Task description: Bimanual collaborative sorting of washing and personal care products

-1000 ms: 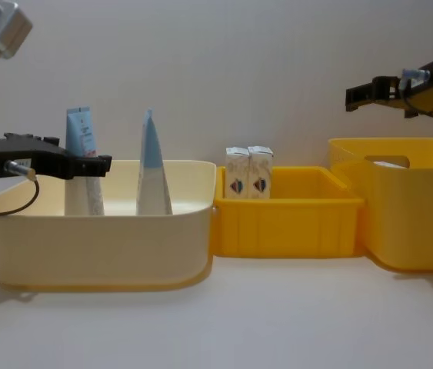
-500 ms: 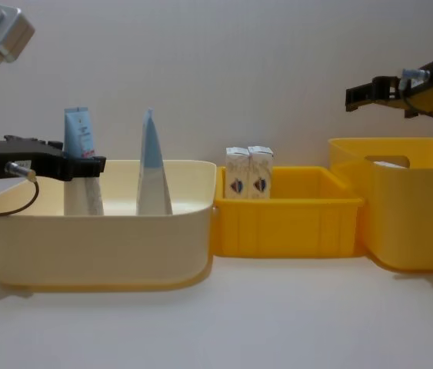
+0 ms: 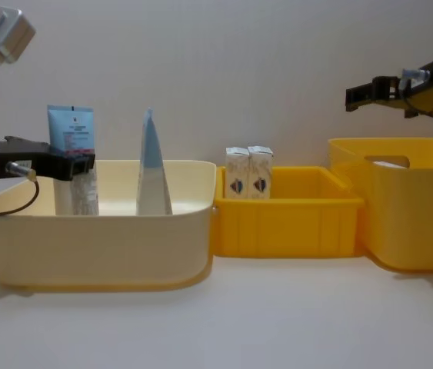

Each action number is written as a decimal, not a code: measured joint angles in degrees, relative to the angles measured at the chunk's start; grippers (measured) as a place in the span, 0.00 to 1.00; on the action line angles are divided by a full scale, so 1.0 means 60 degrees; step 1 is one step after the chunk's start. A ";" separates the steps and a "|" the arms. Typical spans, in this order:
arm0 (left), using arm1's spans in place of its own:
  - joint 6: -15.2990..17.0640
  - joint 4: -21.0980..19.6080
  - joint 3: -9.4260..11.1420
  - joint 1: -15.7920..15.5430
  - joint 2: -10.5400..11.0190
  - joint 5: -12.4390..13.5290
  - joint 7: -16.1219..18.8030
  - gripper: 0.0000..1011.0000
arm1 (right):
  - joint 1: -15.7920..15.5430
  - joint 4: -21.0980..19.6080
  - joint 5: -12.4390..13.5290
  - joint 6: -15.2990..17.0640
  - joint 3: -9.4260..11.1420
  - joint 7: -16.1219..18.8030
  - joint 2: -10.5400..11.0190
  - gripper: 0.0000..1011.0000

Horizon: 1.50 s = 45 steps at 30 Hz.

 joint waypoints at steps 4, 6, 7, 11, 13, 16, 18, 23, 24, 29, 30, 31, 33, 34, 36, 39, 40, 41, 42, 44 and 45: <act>-0.0001 0.0013 -0.0001 -0.0009 -0.0004 0.0004 -0.0001 0.31 | 0.0000 0.0000 0.0000 0.0000 0.0000 0.0000 0.0000 0.99; -0.0001 0.0017 -0.0001 -0.0012 -0.0005 0.0005 -0.0001 0.30 | 0.0000 0.0000 0.0000 0.0000 0.0000 0.0000 0.0000 0.99; -0.0001 0.0021 -0.0001 -0.0013 -0.0007 0.0006 -0.0001 0.29 | 0.0000 0.0000 0.0000 0.0000 0.0000 0.0000 0.0000 0.99; -0.0002 0.0029 -0.0001 -0.0018 -0.0011 0.0009 -0.0001 0.27 | 0.0000 0.0000 0.0000 0.0000 0.0000 0.0000 0.0000 0.99; -0.0002 0.0031 -0.0001 -0.0019 -0.0012 0.0010 -0.0001 0.26 | 0.0000 0.0000 0.0000 0.0000 0.0000 0.0000 0.0000 0.99; -0.0002 0.0033 -0.0001 -0.0021 -0.0012 0.0012 -0.0001 0.25 | 0.0000 0.0000 0.0000 0.0000 0.0000 0.0000 0.0000 0.99; -0.0002 0.0036 -0.0001 -0.0023 -0.0012 0.0014 0.0000 0.25 | -0.0001 0.0000 0.0000 0.0000 0.0000 0.0000 0.0000 0.99; -0.0002 0.0042 -0.0001 -0.0028 -0.0012 0.0015 0.0002 0.25 | 0.0000 0.0000 0.0000 0.0000 0.0000 0.0000 0.0000 0.99; -0.0001 0.0041 -0.0001 -0.0028 -0.0012 0.0015 0.0002 0.25 | 0.0000 0.0000 0.0000 0.0000 0.0000 0.0000 0.0000 0.99; 0.0000 0.0043 -0.0002 -0.0031 -0.0012 0.0030 0.0002 0.25 | 0.0000 0.0000 0.0000 0.0000 0.0000 0.0000 0.0000 0.99; 0.0004 0.0043 -0.0002 -0.0033 -0.0011 0.0039 0.0002 0.25 | -0.0001 0.0000 0.0000 0.0000 0.0000 0.0000 0.0001 0.99; 0.0019 0.0031 0.0012 -0.0042 -0.0003 0.0065 0.0002 0.25 | -0.0001 0.0000 0.0000 0.0000 0.0000 0.0000 0.0000 0.99; 0.0067 -0.0009 0.0043 -0.0065 0.0016 0.0138 0.0002 0.25 | 0.0000 0.0000 0.0000 0.0000 0.0000 0.0000 0.0000 0.99; 0.0067 -0.0009 0.0043 -0.0065 0.0016 0.0138 0.0002 0.25 | 0.0000 0.0000 0.0000 0.0000 0.0000 0.0000 0.0000 0.99; 0.0112 -0.0103 0.0092 -0.0117 0.0056 0.0247 0.0002 0.25 | 0.0000 0.0000 0.0000 0.0000 0.0000 0.0000 0.0000 0.99; 0.0116 -0.0199 0.0116 -0.0176 0.0083 0.0315 -0.0001 0.25 | 0.0000 0.0000 0.0000 0.0000 0.0000 0.0000 0.0000 0.99; 0.0115 -0.0260 0.0129 -0.0225 0.0102 0.0361 -0.0010 0.25 | -0.0001 0.0000 0.0000 0.0000 0.0000 0.0000 0.0000 0.99; 0.0112 -0.0292 0.0132 -0.0242 0.0107 0.0380 -0.0017 0.25 | 0.0000 0.0000 0.0000 0.0000 0.0000 0.0000 0.0000 0.99; 0.0105 -0.0321 0.0133 -0.0276 0.0116 0.0400 -0.0026 0.25 | 0.0000 0.0000 0.0000 0.0000 0.0000 0.0000 0.0000 0.99; 0.0069 -0.0434 0.0141 -0.0359 0.0138 0.0458 -0.0059 0.25 | 0.0000 0.0000 0.0000 0.0000 0.0000 0.0000 0.0000 0.99; 0.0049 -0.0467 0.0142 -0.0387 0.0143 0.0483 -0.0073 0.25 | 0.0000 0.0000 0.0000 0.0000 0.0000 0.0000 0.0000 0.99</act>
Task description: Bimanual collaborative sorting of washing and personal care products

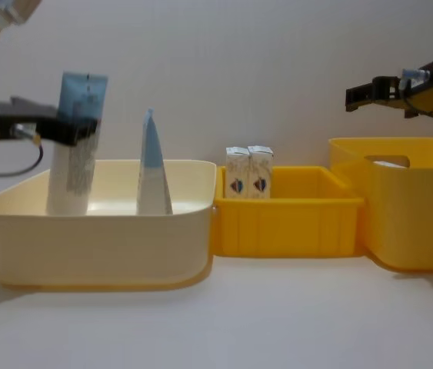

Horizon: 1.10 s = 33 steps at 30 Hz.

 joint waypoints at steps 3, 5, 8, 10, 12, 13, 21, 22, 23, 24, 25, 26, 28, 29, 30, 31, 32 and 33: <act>-0.0071 -0.0161 0.0004 -0.0142 0.0034 0.0077 -0.0037 0.25 | 0.0000 0.0000 0.0000 0.0000 -0.0001 0.0000 0.0000 0.99; -0.0145 -0.0281 0.0004 -0.0256 0.0052 0.0143 -0.0072 0.25 | 0.0000 0.0000 0.0000 0.0000 0.0000 0.0000 0.0000 0.99; -0.0221 -0.0382 0.0004 -0.0368 0.0059 0.0195 -0.0104 0.25 | 0.0000 0.0000 0.0000 -0.0001 0.0000 0.0000 0.0000 0.99; -0.0331 -0.0476 0.0002 -0.0507 0.0060 0.0247 -0.0159 0.25 | 0.0000 0.0000 0.0000 0.0000 0.0000 0.0000 0.0000 0.99; -0.0472 -0.0543 0.0000 -0.0666 0.0052 0.0283 -0.0238 0.25 | 0.0000 0.0000 0.0000 0.0000 0.0000 0.0000 0.0000 0.99; -0.0472 -0.0543 0.0000 -0.0666 0.0052 0.0283 -0.0238 0.25 | 0.0000 0.0000 0.0000 0.0000 0.0000 0.0000 0.0000 0.99; -0.1131 -0.0533 0.0002 -0.1295 -0.0074 0.0244 -0.0763 0.25 | 0.0000 -0.0023 -0.0062 -0.0149 -0.0098 0.0093 0.0021 0.99; -0.1285 -0.0483 0.0008 -0.1427 -0.0112 0.0192 -0.0896 0.25 | 0.0001 -0.0047 -0.0081 -0.0215 -0.0143 0.0151 0.0041 0.99; -0.1353 -0.0457 0.0009 -0.1484 -0.0129 0.0165 -0.0955 0.25 | 0.0000 -0.0058 -0.0096 -0.0261 -0.0164 0.0190 0.0051 0.99; -0.1420 -0.0419 0.0012 -0.1555 -0.0154 0.0135 -0.1017 0.25 | 0.0000 -0.0073 -0.0105 -0.0293 -0.0190 0.0239 0.0065 0.99; -0.1578 -0.0350 0.0019 -0.1668 -0.0196 0.0058 -0.1172 0.25 | 0.0000 -0.0107 -0.0126 -0.0356 -0.0244 0.0327 0.0094 0.99; -0.1578 -0.0350 0.0019 -0.1668 -0.0196 0.0058 -0.1172 0.25 | 0.0000 -0.0107 -0.0126 -0.0356 -0.0244 0.0327 0.0094 0.99; -0.1785 -0.0233 0.0026 -0.1829 -0.0263 -0.0061 -0.1370 0.25 | -0.0007 -0.0172 -0.0150 -0.0447 -0.0339 0.0481 0.0151 0.99; -0.1920 -0.0132 0.0030 -0.1945 -0.0320 -0.0143 -0.1502 0.25 | -0.0015 -0.0220 -0.0172 -0.0525 -0.0404 0.0611 0.0190 0.99; -0.2004 -0.0086 0.0031 -0.1996 -0.0346 -0.0199 -0.1581 0.25 | -0.0022 -0.0252 -0.0182 -0.0557 -0.0451 0.0672 0.0216 0.99; -0.2059 -0.0039 0.0033 -0.2043 -0.0370 -0.0239 -0.1636 0.25 | -0.0027 -0.0280 -0.0196 -0.0598 -0.0489 0.0730 0.0237 0.99; -0.2165 0.0049 0.0035 -0.2122 -0.0411 -0.0321 -0.1743 0.25 | -0.0036 -0.0334 -0.0213 -0.0652 -0.0565 0.0858 0.0284 0.99; -0.2212 0.0107 0.0036 -0.2172 -0.0437 -0.0360 -0.1794 0.25 | -0.0042 -0.0362 -0.0225 -0.0690 -0.0604 0.0923 0.0308 0.99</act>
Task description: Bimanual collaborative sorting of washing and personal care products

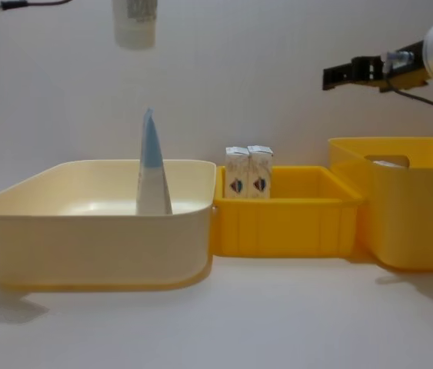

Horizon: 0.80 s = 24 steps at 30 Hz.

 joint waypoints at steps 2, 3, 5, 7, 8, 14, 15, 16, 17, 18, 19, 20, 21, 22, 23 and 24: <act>-0.0088 0.0082 0.0002 -0.0068 -0.0039 -0.0076 -0.0095 0.25 | -0.0014 -0.0063 -0.0018 -0.0055 -0.0095 0.0157 0.0058 0.99; -0.0181 0.0165 0.0002 -0.0127 -0.0078 -0.0160 -0.0187 0.25 | -0.0022 -0.0119 -0.0039 -0.0123 -0.0173 0.0308 0.0112 0.99; -0.0257 0.0272 0.0002 -0.0184 -0.0124 -0.0246 -0.0271 0.25 | -0.0036 -0.0192 -0.0057 -0.0189 -0.0283 0.0447 0.0177 0.99; -0.0343 0.0411 0.0001 -0.0247 -0.0184 -0.0366 -0.0379 0.25 | -0.0051 -0.0300 -0.0078 -0.0291 -0.0435 0.0681 0.0277 0.99; -0.0397 0.0498 -0.0002 -0.0284 -0.0222 -0.0446 -0.0447 0.25 | -0.0059 -0.0365 -0.0096 -0.0363 -0.0526 0.0827 0.0341 0.99; -0.0558 0.0867 -0.0004 -0.0425 -0.0373 -0.0725 -0.0691 0.25 | -0.0071 -0.0579 -0.0143 -0.0584 -0.0878 0.1370 0.0569 0.99; -0.0589 0.0959 0.0002 -0.0461 -0.0407 -0.0798 -0.0766 0.25 | -0.0071 -0.0654 -0.0156 -0.0667 -0.1009 0.1549 0.0649 0.99; -0.0601 0.1005 0.0007 -0.0479 -0.0425 -0.0831 -0.0800 0.25 | -0.0071 -0.0678 -0.0160 -0.0695 -0.1061 0.1602 0.0679 0.99; -0.0622 0.1098 0.0023 -0.0512 -0.0464 -0.0895 -0.0866 0.25 | -0.0070 -0.0697 -0.0164 -0.0740 -0.1110 0.1697 0.0711 0.99; -0.0622 0.1098 0.0023 -0.0512 -0.0464 -0.0895 -0.0866 0.25 | -0.0067 -0.0712 -0.0166 -0.0778 -0.1154 0.1777 0.0743 0.99; -0.0639 0.1169 0.0035 -0.0539 -0.0497 -0.0956 -0.0931 0.25 | -0.0056 -0.0731 -0.0167 -0.0843 -0.1229 0.1915 0.0803 0.99; -0.0648 0.1210 0.0043 -0.0554 -0.0514 -0.0984 -0.0960 0.25 | -0.0045 -0.0737 -0.0167 -0.0875 -0.1272 0.1978 0.0838 0.99; -0.0670 0.1298 0.0063 -0.0595 -0.0558 -0.1046 -0.1026 0.25 | -0.0029 -0.0739 -0.0166 -0.0954 -0.1337 0.2105 0.0887 0.99; -0.0678 0.1346 0.0073 -0.0608 -0.0580 -0.1076 -0.1057 0.25 | -0.0021 -0.0739 -0.0165 -0.0981 -0.1366 0.2152 0.0908 0.99; -0.0684 0.1383 0.0082 -0.0622 -0.0597 -0.1105 -0.1092 0.25 | -0.0012 -0.0739 -0.0165 -0.1009 -0.1396 0.2188 0.0931 0.99; -0.0701 0.1463 0.0103 -0.0655 -0.0634 -0.1160 -0.1159 0.25 | -0.0006 -0.0738 -0.0165 -0.1038 -0.1420 0.2223 0.0948 0.99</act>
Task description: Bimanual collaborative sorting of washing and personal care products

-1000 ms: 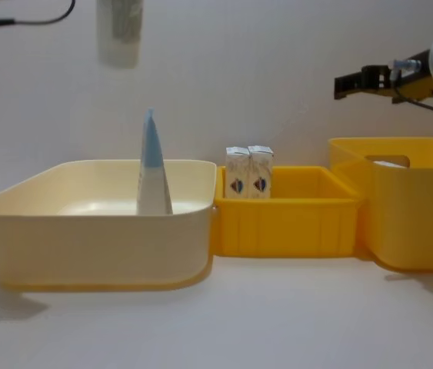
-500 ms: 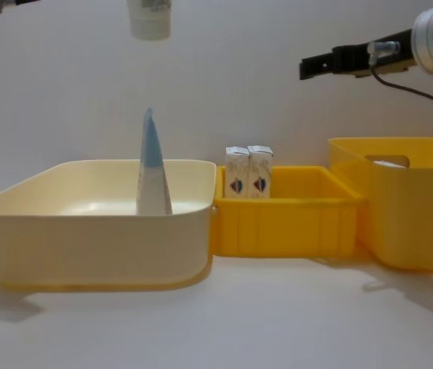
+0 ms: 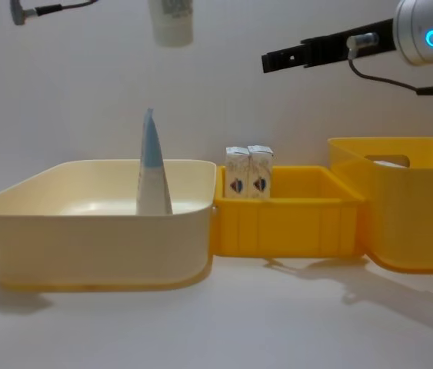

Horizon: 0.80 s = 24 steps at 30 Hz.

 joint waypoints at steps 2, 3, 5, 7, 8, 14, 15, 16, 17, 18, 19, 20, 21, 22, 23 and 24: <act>-0.0012 0.0073 0.0020 -0.0028 -0.0036 -0.0057 -0.0066 0.25 | 0.0015 0.0020 -0.0010 -0.0063 -0.0064 0.0040 0.0038 0.99; -0.0017 0.0103 0.0030 -0.0041 -0.0054 -0.0084 -0.0098 0.25 | 0.0023 0.0035 -0.0021 -0.0079 -0.0089 0.0041 0.0047 0.99; -0.0040 0.0216 0.0070 -0.0086 -0.0124 -0.0166 -0.0203 0.25 | 0.0033 0.0074 -0.0074 -0.0135 -0.0139 0.0023 0.0061 0.99; -0.0055 0.0324 0.0108 -0.0131 -0.0205 -0.0250 -0.0311 0.25 | 0.0044 0.0123 -0.0146 -0.0185 -0.0181 -0.0067 0.0059 0.99; -0.0060 0.0370 0.0126 -0.0141 -0.0229 -0.0278 -0.0350 0.25 | 0.0048 0.0145 -0.0177 -0.0203 -0.0198 -0.0107 0.0055 0.99; -0.0084 0.0622 0.0233 -0.0228 -0.0416 -0.0487 -0.0601 0.25 | 0.0064 0.0253 -0.0404 -0.0298 -0.0310 -0.0401 0.0008 0.99; -0.0087 0.0650 0.0246 -0.0237 -0.0435 -0.0516 -0.0639 0.25 | 0.0081 0.0281 -0.0463 -0.0331 -0.0349 -0.0444 0.0006 0.99; -0.0091 0.0681 0.0258 -0.0245 -0.0455 -0.0536 -0.0665 0.25 | 0.0089 0.0301 -0.0495 -0.0351 -0.0378 -0.0455 0.0006 0.99; -0.0094 0.0709 0.0270 -0.0253 -0.0475 -0.0558 -0.0696 0.25 | 0.0097 0.0316 -0.0533 -0.0372 -0.0404 -0.0462 0.0007 0.99; -0.0102 0.0772 0.0300 -0.0278 -0.0522 -0.0600 -0.0755 0.25 | 0.0117 0.0346 -0.0588 -0.0416 -0.0455 -0.0463 0.0012 0.99; -0.0107 0.0798 0.0312 -0.0290 -0.0541 -0.0625 -0.0781 0.25 | 0.0132 0.0363 -0.0613 -0.0440 -0.0490 -0.0461 0.0021 0.99; -0.0114 0.0847 0.0337 -0.0310 -0.0576 -0.0666 -0.0842 0.25 | 0.0156 0.0395 -0.0667 -0.0498 -0.0543 -0.0437 0.0040 0.99; -0.0115 0.0868 0.0349 -0.0318 -0.0592 -0.0683 -0.0865 0.25 | 0.0156 0.0395 -0.0667 -0.0498 -0.0543 -0.0437 0.0040 0.99; -0.0116 0.0896 0.0365 -0.0330 -0.0614 -0.0701 -0.0886 0.25 | 0.0185 0.0427 -0.0718 -0.0555 -0.0604 -0.0382 0.0060 0.99; -0.0118 0.0917 0.0378 -0.0338 -0.0628 -0.0725 -0.0914 0.25 | 0.0203 0.0447 -0.0740 -0.0585 -0.0649 -0.0350 0.0075 0.99; -0.0118 0.0960 0.0404 -0.0352 -0.0657 -0.0758 -0.0954 0.25 | 0.0233 0.0479 -0.0784 -0.0650 -0.0718 -0.0275 0.0100 0.99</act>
